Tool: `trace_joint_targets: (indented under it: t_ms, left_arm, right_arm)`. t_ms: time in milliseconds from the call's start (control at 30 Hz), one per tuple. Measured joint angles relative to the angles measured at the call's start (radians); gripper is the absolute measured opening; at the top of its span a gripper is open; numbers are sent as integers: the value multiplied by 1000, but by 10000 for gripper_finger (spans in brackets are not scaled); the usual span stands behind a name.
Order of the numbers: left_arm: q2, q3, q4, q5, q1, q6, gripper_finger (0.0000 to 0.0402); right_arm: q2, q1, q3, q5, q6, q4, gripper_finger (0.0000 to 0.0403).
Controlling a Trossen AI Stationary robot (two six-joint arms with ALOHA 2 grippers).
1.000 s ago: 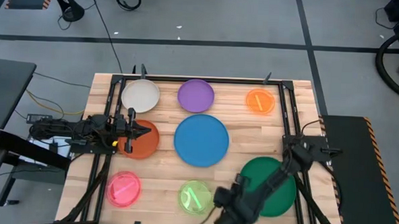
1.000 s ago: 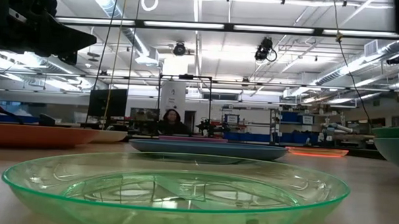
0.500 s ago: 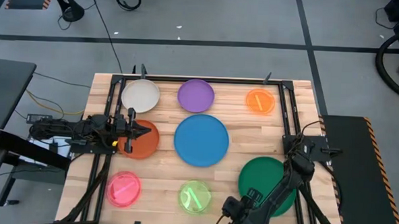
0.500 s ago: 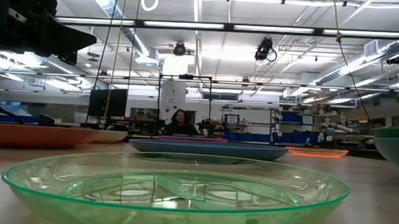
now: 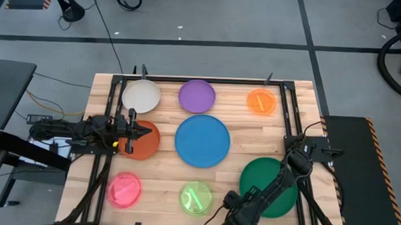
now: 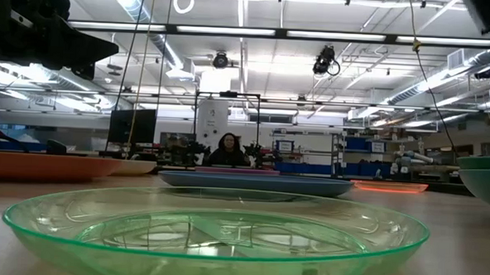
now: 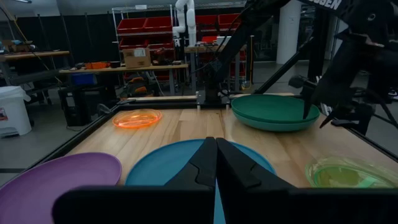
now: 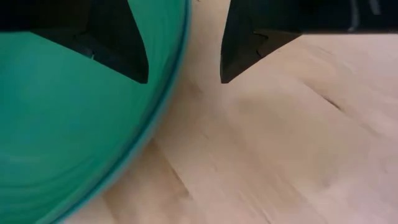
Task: Stack plastic plates
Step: Stack the stacked plates on top of the blue plate
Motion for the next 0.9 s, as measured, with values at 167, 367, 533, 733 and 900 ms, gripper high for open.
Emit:
trace_joint_targets:
  t_ms: [167,367,533,733,900]
  left_arm:
    - [0,0,0,0,0,0,11]
    - [0,0,0,0,0,0,11]
    - [0,0,0,0,0,0,11]
    - [0,0,0,0,0,0,11]
    - [0,0,0,0,0,0,11]
  right_arm:
    - [0,-8,-38,-11,2,9,172]
    - [0,-10,-59,-22,13,12,112]
    - [-1,-10,-62,-27,19,17,52]
    - [-1,-12,26,-6,-7,-65,24]
    - [-12,-34,171,58,-81,-134,24]
